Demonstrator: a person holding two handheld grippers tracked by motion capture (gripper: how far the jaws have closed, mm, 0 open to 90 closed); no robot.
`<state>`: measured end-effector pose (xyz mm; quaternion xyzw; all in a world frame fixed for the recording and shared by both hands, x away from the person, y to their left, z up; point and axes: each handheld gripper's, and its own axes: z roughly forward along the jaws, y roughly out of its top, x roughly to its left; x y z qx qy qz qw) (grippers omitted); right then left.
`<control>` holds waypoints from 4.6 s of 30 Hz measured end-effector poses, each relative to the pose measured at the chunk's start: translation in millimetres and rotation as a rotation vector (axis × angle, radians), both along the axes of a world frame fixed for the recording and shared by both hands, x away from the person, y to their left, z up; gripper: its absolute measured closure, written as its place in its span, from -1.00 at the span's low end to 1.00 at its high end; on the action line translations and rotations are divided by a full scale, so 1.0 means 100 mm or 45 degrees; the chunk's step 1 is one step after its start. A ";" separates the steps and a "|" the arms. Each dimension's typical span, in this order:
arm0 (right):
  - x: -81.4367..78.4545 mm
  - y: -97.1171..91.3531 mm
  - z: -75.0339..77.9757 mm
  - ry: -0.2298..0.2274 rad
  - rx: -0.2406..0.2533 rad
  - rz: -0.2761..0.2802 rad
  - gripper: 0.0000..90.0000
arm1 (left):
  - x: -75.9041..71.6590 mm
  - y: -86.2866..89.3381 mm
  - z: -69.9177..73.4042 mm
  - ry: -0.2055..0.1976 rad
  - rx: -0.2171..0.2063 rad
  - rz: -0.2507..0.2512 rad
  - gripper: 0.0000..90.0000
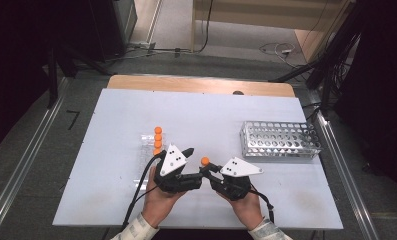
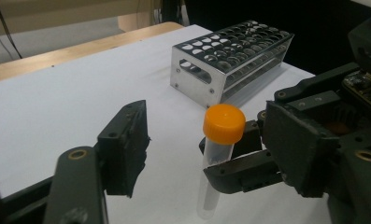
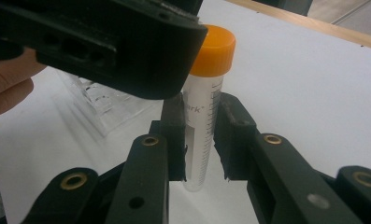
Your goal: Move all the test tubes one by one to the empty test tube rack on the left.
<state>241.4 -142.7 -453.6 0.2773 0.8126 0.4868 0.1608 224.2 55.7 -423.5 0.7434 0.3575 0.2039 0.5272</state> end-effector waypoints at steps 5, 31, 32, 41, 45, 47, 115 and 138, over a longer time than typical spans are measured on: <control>0.00 0.02 -0.01 0.023 0.008 0.008 0.60 | -0.02 -0.02 -0.01 -0.025 0.014 -0.032 0.05; -0.02 0.02 0.02 0.050 0.047 0.011 -0.35 | -0.02 0.02 -0.02 -0.037 0.005 -0.043 0.56; -0.01 0.01 0.02 0.059 0.054 0.015 -0.42 | -0.03 0.03 -0.01 -0.038 0.001 -0.040 0.56; -0.02 -0.15 0.01 0.076 0.039 -0.002 -0.53 | -0.13 0.27 0.13 -0.068 -0.035 0.010 0.56; -0.03 -0.24 0.00 0.084 0.040 -0.028 -0.53 | -0.18 0.44 0.22 -0.076 -0.062 0.039 0.56; -0.03 -0.27 0.00 0.088 0.043 -0.038 -0.53 | -0.21 0.53 0.27 -0.086 -0.074 0.058 0.56; 0.03 -0.49 0.01 0.066 0.047 -0.145 -0.51 | -0.29 1.05 -0.10 -0.025 0.018 0.365 -0.53; 0.04 -1.05 0.04 0.034 0.064 -0.365 -0.58 | -0.47 1.55 -0.20 -0.029 -0.033 0.572 -0.70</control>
